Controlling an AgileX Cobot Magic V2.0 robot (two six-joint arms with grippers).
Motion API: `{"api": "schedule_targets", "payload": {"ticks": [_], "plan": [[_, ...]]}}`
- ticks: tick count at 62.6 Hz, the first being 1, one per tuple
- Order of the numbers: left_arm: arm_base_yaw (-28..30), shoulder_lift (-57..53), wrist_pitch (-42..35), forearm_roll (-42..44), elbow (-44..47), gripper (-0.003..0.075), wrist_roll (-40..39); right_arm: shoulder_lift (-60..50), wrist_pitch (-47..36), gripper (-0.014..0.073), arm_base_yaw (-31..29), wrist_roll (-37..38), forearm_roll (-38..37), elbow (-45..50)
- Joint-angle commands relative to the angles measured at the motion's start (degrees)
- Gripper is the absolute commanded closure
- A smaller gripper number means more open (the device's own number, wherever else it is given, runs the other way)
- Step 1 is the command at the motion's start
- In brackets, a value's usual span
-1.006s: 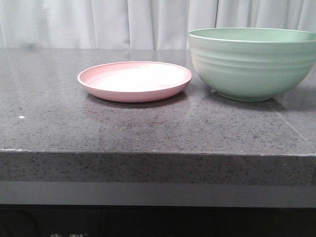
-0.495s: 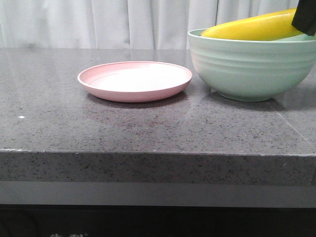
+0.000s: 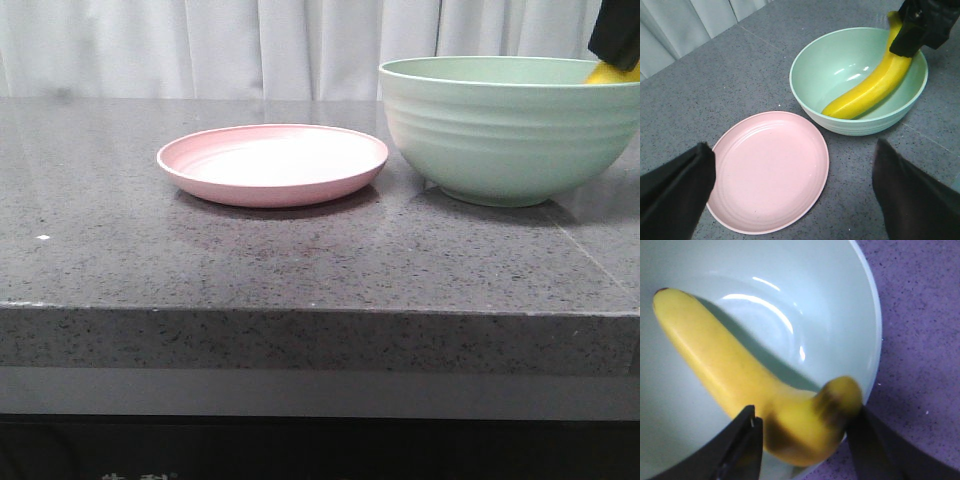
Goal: Transfer banana from pink plate to green bowl
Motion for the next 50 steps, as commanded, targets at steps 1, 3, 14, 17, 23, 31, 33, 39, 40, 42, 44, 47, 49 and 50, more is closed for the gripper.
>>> {"api": "schedule_targets", "payload": {"ticks": [1, 3, 14, 17, 23, 31, 33, 39, 40, 42, 44, 47, 49, 50], "plan": [[0.0, -1.3, -4.2, 0.8, -1.8, 0.0098, -0.6, -2.3, -2.1, 0.0188, -0.4, 0.7, 0.8, -2.0], [0.0, -1.3, -4.0, 0.8, -1.8, 0.0098, -0.6, -2.3, -2.1, 0.0188, -0.4, 1.0, 0.8, -2.2], [1.0, -1.3, -4.1, 0.9, -1.8, 0.0109, -2.9, -3.5, -1.3, 0.0193, -0.4, 3.4, 7.1, -4.7], [2.2, -1.3, -4.2, 1.1, -1.8, 0.0133, -5.5, -4.2, -0.3, 0.0211, -0.4, 6.0, 9.5, -5.5], [6.9, -1.3, -4.1, 1.2, -1.8, 0.0243, -12.3, -5.4, 1.3, 0.0321, -0.4, 12.1, 10.6, -6.1], [15.9, -1.3, -4.1, 1.1, -1.8, 0.0472, -16.7, -6.2, 2.4, 0.0573, -0.4, 14.6, 10.5, -6.1], [17.3, -1.3, -4.1, 0.8, -1.8, 0.0526, -17.0, -6.2, 2.4, 0.0627, -0.4, 14.6, 10.5, -6.1], [23.1, -1.3, -3.7, -0.6, -1.8, 0.0716, -17.0, -6.4, 2.5, 0.065, -0.4, 14.7, 10.5, -6.1], [23.7, -1.3, -3.6, -0.7, -1.8, 0.0738, -17.0, -6.5, 2.5, 0.065, -0.4, 14.7, 10.5, -6.1], [25.1, -1.4, -3.1, -0.7, -1.8, 0.0736, -17.0, -6.8, 2.4, 0.0652, -0.4, 14.7, 10.5, -6.1], [26.2, -1.6, -2.7, -0.7, -1.8, 0.0738, -17.0, -7.1, 2.0, 0.0651, -0.6, 14.7, 10.6, -5.9], [27.3, -2.0, -2.4, -0.7, -1.6, 0.0738, -17.2, -8.1, 0.3, 0.0651, -0.6, 14.7, 10.7, -5.4], [28.3, -2.7, -2.6, -0.7, -1.3, 0.0738, -17.2, -9.3, -1.0, 0.0651, -0.6, 14.7, 10.7, -4.6], [28.9, -3.1, -2.8, -0.7, -1.0, 0.0738, -17.2, -9.9, -2.1, 0.0651, -0.7, 14.7, 10.7, -3.9]]}}
